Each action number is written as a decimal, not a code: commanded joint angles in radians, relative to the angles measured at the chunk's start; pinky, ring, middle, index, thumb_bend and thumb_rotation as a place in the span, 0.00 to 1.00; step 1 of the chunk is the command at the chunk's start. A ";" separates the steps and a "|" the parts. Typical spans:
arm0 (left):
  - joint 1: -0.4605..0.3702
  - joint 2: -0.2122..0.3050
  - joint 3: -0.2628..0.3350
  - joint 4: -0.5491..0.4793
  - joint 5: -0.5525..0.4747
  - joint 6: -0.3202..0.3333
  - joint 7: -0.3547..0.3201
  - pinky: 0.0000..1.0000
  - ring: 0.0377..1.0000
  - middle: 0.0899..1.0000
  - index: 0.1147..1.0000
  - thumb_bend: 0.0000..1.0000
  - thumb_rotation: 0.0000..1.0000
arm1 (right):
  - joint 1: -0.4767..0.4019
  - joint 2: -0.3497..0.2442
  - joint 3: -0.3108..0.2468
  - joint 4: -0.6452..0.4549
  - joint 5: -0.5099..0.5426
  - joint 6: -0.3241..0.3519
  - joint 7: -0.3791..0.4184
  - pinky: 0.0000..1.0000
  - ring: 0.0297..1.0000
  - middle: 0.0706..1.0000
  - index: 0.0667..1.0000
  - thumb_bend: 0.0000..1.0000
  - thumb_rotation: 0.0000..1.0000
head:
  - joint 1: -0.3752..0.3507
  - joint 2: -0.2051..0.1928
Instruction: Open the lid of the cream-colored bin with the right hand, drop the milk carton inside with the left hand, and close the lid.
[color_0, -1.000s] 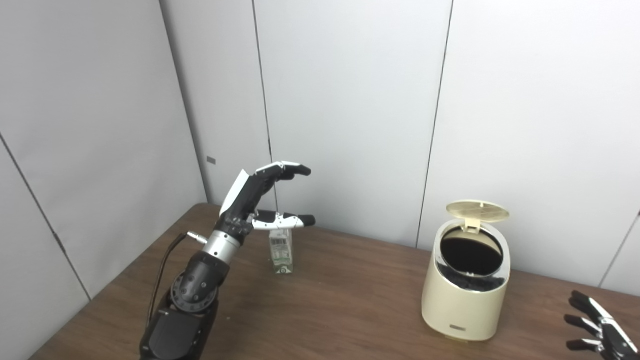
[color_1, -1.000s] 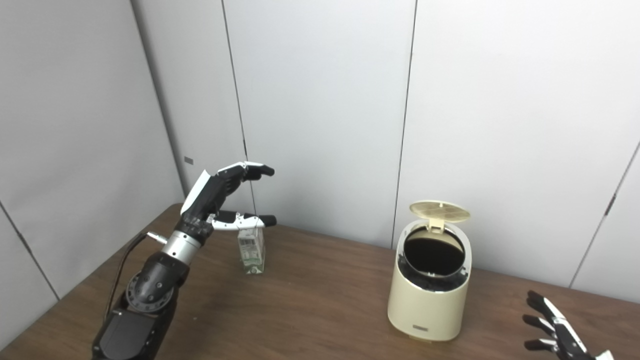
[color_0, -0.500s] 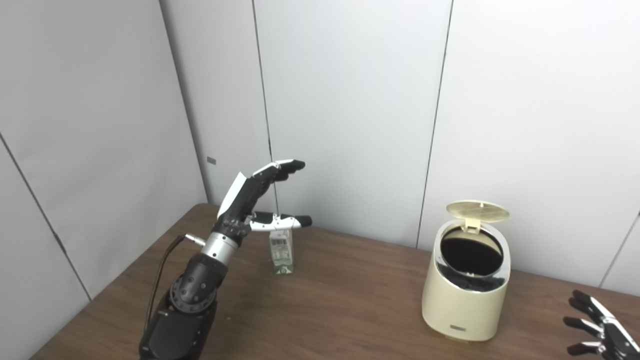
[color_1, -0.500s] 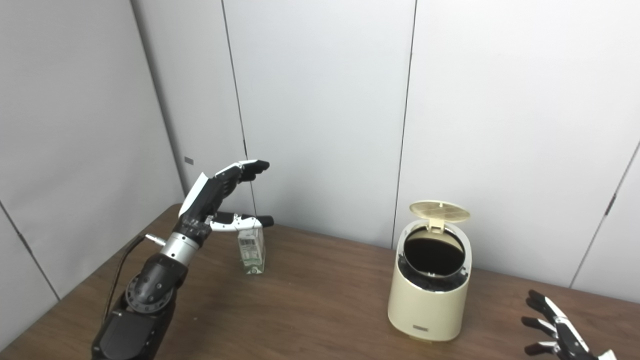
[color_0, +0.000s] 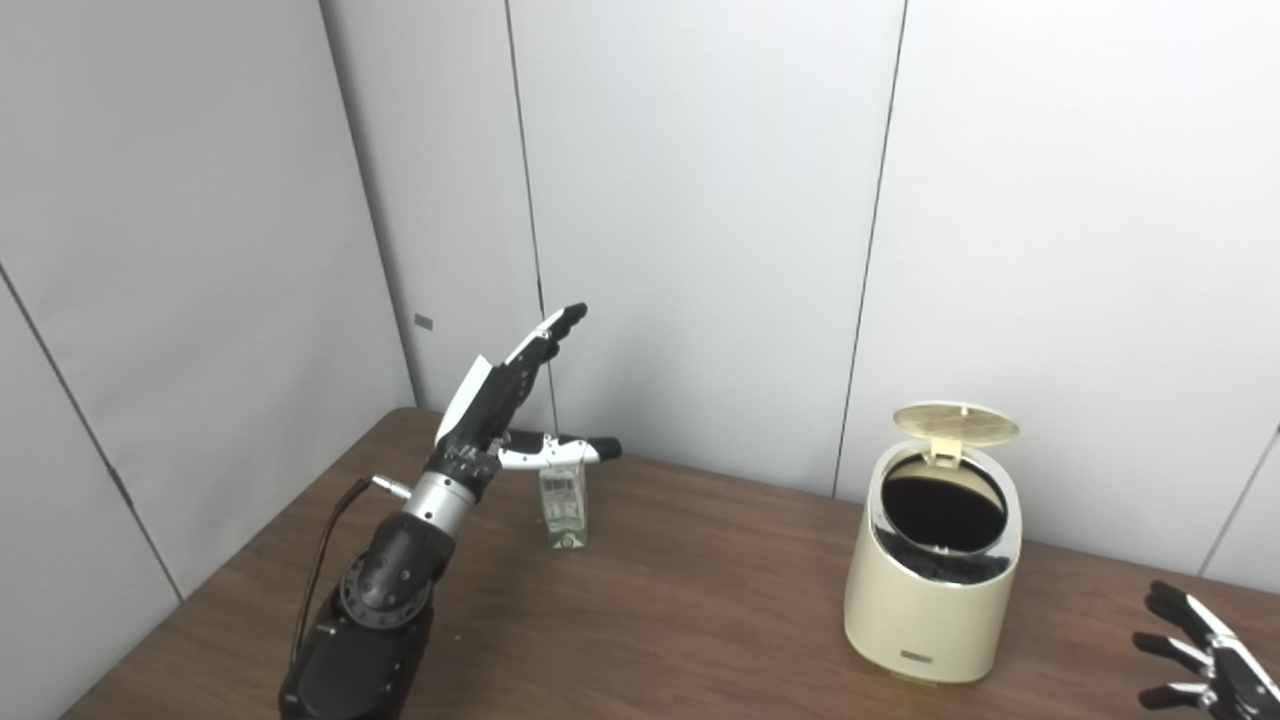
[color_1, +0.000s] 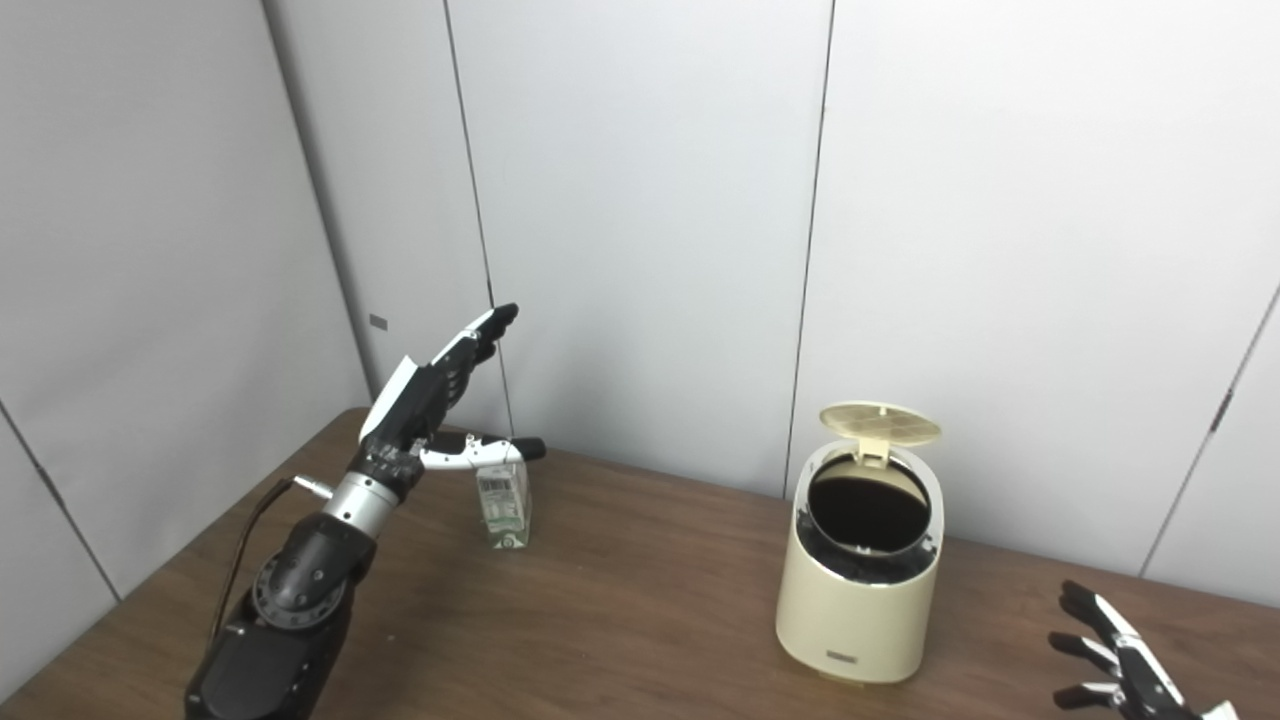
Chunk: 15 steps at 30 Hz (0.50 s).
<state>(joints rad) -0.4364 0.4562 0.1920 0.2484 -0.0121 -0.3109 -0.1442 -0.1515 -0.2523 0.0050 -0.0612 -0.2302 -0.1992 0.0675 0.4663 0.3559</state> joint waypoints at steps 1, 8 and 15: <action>-0.046 0.041 0.001 -0.003 -0.009 -0.035 -0.007 1.00 1.00 0.99 1.00 0.88 0.15 | -0.026 -0.014 -0.011 -0.033 0.017 -0.024 -0.003 0.58 0.79 0.89 0.89 0.73 0.40 | -0.003 -0.001; -0.047 0.044 -0.003 0.016 -0.010 -0.017 -0.016 1.00 1.00 1.00 1.00 0.92 0.19 | -0.020 -0.014 -0.016 -0.040 0.026 -0.023 0.002 0.58 0.79 0.88 0.88 0.74 0.40 | -0.008 0.002; -0.059 0.041 -0.002 0.075 0.012 -0.061 0.006 1.00 1.00 1.00 0.96 0.92 0.20 | -0.011 -0.014 -0.024 -0.043 0.024 -0.028 0.001 0.58 0.78 0.88 0.88 0.76 0.44 | -0.012 0.003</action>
<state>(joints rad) -0.4392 0.4644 0.1797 0.3367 -0.0081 -0.3330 -0.1620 -0.1376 -0.2523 -0.0076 -0.0656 -0.2177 -0.1992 0.0782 0.4556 0.3605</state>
